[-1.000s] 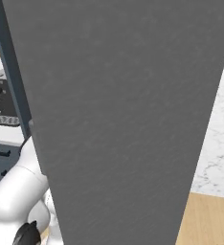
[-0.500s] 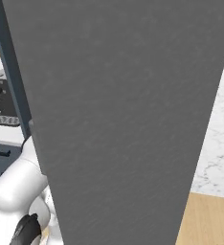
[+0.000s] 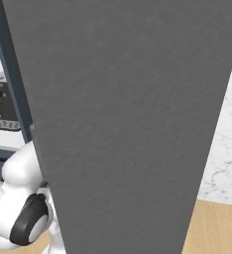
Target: Place one bell pepper and one steak in each tupperware on the nearby counter, to pack two identical lunches.
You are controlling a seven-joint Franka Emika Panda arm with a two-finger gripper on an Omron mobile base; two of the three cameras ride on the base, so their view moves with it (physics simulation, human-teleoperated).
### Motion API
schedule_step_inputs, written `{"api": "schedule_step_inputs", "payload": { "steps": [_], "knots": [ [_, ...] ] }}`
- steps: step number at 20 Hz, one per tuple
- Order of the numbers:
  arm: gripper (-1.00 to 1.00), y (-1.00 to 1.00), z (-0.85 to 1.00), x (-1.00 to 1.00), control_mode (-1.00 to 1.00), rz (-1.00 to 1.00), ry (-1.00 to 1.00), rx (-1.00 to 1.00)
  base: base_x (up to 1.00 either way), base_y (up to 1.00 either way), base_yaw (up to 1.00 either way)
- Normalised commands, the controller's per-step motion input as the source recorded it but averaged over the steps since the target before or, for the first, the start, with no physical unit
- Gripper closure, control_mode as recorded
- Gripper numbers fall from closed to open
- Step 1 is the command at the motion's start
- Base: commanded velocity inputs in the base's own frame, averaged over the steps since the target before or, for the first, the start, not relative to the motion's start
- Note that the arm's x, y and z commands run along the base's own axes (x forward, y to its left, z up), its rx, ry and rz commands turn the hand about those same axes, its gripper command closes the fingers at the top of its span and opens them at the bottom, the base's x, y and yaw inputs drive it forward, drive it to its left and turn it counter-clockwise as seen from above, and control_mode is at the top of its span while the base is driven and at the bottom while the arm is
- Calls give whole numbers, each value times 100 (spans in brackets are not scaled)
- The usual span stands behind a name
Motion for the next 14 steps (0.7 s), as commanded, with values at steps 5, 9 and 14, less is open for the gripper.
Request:
{"api": "schedule_step_inputs", "payload": {
  "steps": [5,9,14],
  "knots": [
    [-100,-1,-38,28,-100,0,2,0,0,0,0],
    [-100,-7,-20,24,-100,0,0,4,0,0,0],
    [-100,-3,0,32,-100,0,0,4,0,0,0]
  ]
}}
